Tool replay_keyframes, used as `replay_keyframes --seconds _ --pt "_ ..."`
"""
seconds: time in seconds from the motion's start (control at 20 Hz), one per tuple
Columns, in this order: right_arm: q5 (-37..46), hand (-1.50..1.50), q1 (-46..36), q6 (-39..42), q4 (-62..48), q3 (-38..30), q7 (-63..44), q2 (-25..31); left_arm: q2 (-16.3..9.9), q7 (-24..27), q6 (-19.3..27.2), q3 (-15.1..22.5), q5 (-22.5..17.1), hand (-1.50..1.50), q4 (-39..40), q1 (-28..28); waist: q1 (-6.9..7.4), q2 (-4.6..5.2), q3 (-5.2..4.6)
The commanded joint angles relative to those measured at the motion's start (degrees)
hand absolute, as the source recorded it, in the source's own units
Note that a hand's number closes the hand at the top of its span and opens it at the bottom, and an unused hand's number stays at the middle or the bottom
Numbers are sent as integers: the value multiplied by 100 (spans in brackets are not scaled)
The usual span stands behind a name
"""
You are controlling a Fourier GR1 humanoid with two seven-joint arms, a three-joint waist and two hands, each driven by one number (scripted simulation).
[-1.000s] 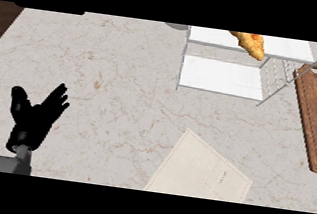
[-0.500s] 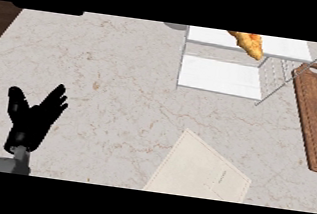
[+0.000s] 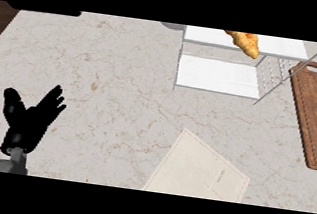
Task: Pick the croissant from the placemat and place it in the tiered shelf
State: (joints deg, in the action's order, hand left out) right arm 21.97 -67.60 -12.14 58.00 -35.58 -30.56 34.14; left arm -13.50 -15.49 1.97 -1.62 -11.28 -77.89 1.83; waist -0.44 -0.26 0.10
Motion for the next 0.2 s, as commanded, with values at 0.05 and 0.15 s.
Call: replay_keyframes --seconds 0.05,0.15 --pt "-657 -150 569 859 266 -310 -89 654 55 -48 -96 124 56 0 -182 -307 19 4 -8" --pt "-902 -150 718 900 479 -354 47 688 60 -45 54 -21 130 0 127 91 7 12 -10"
